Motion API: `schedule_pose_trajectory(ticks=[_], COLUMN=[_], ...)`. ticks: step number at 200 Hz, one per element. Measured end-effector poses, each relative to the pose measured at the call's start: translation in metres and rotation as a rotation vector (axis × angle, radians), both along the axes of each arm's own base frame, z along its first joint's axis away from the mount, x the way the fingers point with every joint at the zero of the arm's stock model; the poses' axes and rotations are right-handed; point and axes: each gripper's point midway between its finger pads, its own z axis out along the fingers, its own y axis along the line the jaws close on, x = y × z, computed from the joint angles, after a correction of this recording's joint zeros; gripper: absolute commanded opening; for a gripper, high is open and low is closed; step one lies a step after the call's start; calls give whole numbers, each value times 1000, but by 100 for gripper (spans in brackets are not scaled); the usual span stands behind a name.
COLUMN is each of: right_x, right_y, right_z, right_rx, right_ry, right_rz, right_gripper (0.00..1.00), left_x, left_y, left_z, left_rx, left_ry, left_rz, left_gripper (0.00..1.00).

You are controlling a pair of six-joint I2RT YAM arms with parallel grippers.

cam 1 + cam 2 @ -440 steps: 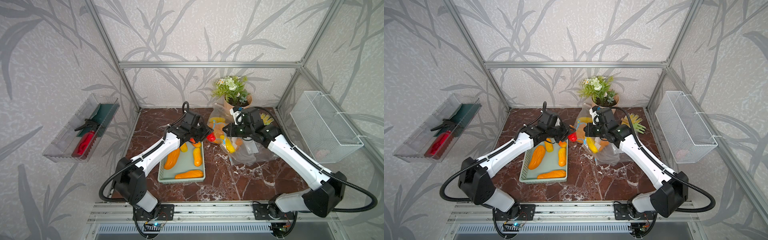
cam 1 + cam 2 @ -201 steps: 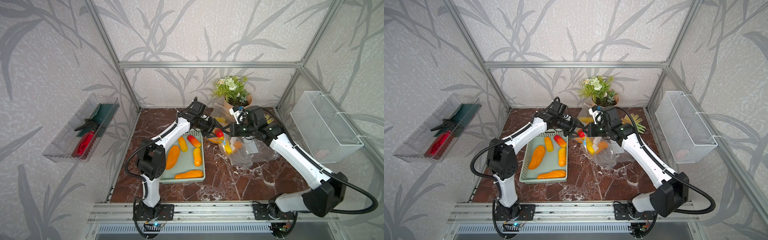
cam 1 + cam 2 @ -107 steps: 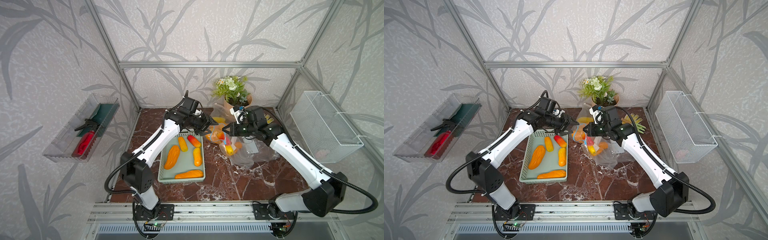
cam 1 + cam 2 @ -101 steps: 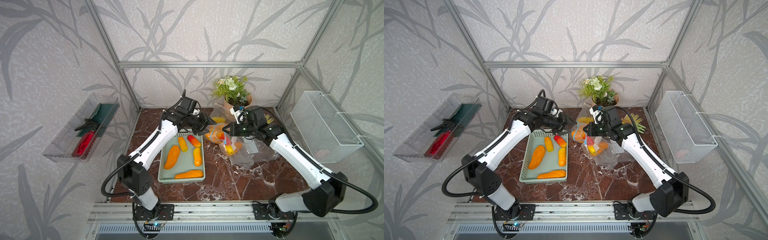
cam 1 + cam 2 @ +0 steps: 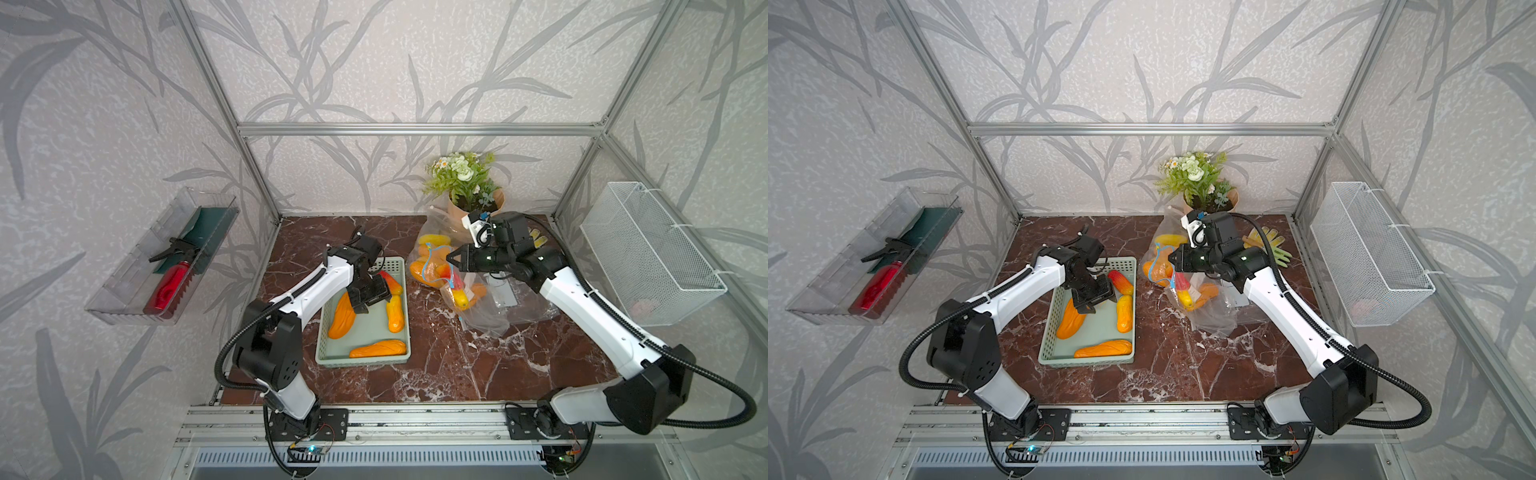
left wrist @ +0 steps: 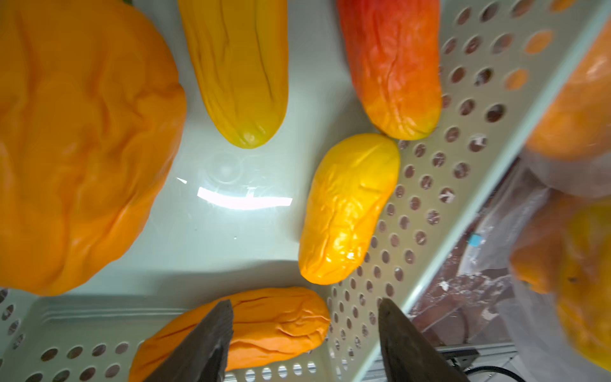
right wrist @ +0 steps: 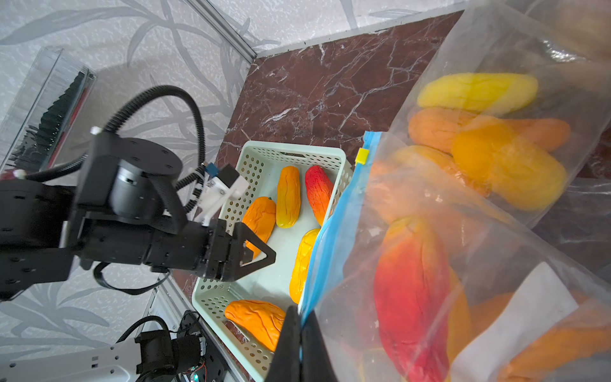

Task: Place the mango in a zip-top bag and seal the zipper
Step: Place the mango in the zipper food storage bag, then pick up the mango from the basket.

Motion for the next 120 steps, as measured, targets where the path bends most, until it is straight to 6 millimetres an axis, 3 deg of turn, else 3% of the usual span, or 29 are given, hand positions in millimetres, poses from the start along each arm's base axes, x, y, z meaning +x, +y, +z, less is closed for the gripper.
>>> schedule_pose_trajectory(ticks=[54,90,120], right_x=[0,-1,-2], right_y=[0,0,-1], right_z=[-1,-3,-3], right_rx=[-1,-1,0], right_ry=[2,7,8], right_rz=[0,-1,-2], right_gripper=[0,0,0], left_x=[3,1,8], left_y=[-28,-29,-29], left_z=[-28,-53,-62], left_rx=[-9,32,43], left_ry=[-8,27,3], left_rz=[-117,-141,-145], left_gripper=[72,68,60])
